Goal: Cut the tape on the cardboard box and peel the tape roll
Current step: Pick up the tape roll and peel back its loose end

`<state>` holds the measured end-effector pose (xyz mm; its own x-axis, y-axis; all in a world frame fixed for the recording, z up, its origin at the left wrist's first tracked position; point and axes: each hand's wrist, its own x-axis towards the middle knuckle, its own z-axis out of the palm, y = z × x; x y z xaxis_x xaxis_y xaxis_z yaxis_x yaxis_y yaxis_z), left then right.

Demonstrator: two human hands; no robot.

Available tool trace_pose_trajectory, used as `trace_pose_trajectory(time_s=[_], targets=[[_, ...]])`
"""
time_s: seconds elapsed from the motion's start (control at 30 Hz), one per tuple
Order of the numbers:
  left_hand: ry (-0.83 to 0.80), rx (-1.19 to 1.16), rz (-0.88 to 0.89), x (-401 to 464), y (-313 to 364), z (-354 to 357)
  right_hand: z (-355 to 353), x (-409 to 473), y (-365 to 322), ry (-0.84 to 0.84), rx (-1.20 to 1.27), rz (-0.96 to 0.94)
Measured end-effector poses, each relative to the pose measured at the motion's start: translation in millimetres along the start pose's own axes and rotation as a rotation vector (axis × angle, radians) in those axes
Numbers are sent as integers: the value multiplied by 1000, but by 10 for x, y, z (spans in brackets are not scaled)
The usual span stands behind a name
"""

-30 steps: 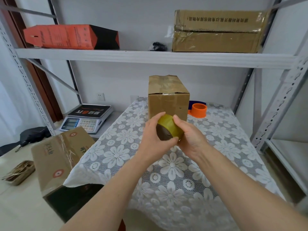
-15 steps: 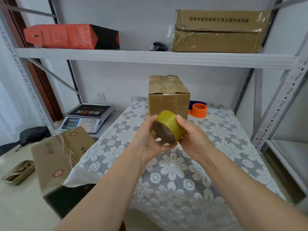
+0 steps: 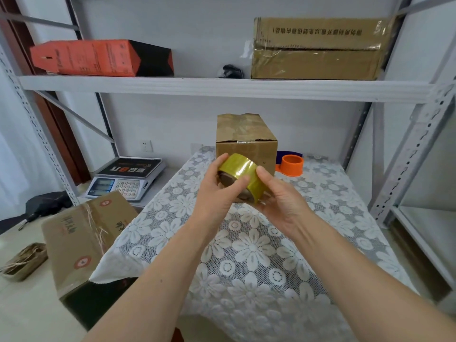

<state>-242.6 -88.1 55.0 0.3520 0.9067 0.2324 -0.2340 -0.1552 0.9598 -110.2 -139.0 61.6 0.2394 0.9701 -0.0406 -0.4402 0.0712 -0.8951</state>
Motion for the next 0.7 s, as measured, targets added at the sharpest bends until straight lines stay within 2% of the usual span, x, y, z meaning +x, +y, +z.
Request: trace_pose_trajectory(time_s=[0.13,0.33,0.7], targets=[[11,1,9,7,-10,49,42,27,2,4,30,-46],[40,-246,-144,27,-40,104,94,47,39,36,-5,-87],[226,-500,-417,112,-2,29,31,8,60,-82,-169,-109]])
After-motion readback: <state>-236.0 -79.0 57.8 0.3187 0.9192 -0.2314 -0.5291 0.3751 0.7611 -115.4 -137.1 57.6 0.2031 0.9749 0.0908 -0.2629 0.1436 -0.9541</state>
